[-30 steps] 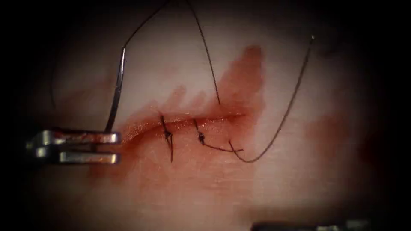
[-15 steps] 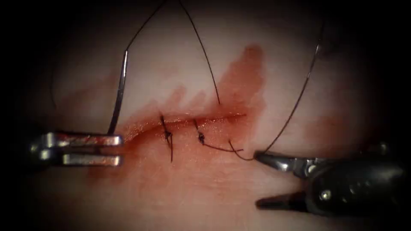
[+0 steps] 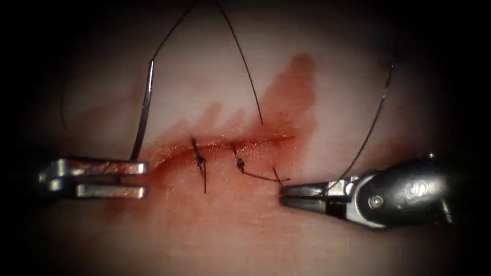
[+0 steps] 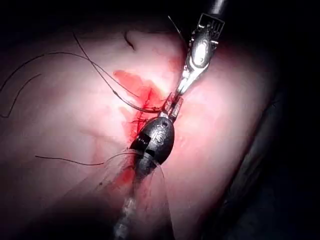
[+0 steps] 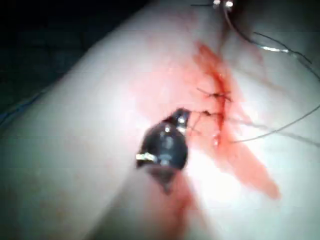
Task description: Wound Closure
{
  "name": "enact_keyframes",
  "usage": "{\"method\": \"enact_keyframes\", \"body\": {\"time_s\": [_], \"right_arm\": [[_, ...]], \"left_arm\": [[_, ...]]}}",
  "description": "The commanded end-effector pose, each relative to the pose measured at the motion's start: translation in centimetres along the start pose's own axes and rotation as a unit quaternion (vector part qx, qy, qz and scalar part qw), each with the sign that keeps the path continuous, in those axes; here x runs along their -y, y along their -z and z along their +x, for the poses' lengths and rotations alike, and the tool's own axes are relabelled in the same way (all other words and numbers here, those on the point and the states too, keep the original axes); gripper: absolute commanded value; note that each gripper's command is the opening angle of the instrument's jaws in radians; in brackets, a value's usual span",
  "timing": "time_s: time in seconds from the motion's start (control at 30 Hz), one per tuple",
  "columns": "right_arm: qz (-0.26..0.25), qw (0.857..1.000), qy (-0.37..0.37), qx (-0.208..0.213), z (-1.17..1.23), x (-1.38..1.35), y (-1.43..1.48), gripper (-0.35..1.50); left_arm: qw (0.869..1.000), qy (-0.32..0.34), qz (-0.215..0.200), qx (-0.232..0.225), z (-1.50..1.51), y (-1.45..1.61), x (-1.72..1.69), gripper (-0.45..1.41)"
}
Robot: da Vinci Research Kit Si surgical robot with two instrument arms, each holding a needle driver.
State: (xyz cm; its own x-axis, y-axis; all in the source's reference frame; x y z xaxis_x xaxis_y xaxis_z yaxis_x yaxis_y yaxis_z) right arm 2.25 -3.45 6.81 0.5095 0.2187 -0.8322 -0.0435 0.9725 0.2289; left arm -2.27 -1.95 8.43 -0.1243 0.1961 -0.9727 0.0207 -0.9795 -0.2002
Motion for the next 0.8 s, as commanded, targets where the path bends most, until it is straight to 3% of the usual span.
{"method": "enact_keyframes", "body": {"time_s": [0.03, 0.2, 0.27, 0.5, 0.8], "right_arm": [[0.010, 1.000, 0.006, 0.021, 0.00, 0.06, -0.03, -0.35], [0.027, 0.999, 0.028, 0.032, 0.12, 0.07, 0.17, -0.35], [0.052, 0.998, 0.030, 0.025, 0.27, 0.14, 0.34, -0.35], [0.140, 0.989, 0.047, 0.010, 0.81, 0.69, 0.66, -0.35], [0.218, 0.972, 0.081, 0.014, 1.14, 1.11, 0.73, -0.35]], "left_arm": [[1.000, 0.001, -0.001, -0.001, -0.05, -0.06, -0.02, -0.45], [1.000, 0.001, -0.001, 0.000, -0.05, -0.06, -0.03, -0.45], [1.000, 0.001, -0.001, 0.000, -0.05, -0.06, -0.03, -0.45], [1.000, 0.001, -0.001, 0.000, -0.05, -0.06, -0.03, -0.45], [1.000, 0.001, -0.002, -0.001, -0.05, -0.05, -0.03, -0.45]]}}
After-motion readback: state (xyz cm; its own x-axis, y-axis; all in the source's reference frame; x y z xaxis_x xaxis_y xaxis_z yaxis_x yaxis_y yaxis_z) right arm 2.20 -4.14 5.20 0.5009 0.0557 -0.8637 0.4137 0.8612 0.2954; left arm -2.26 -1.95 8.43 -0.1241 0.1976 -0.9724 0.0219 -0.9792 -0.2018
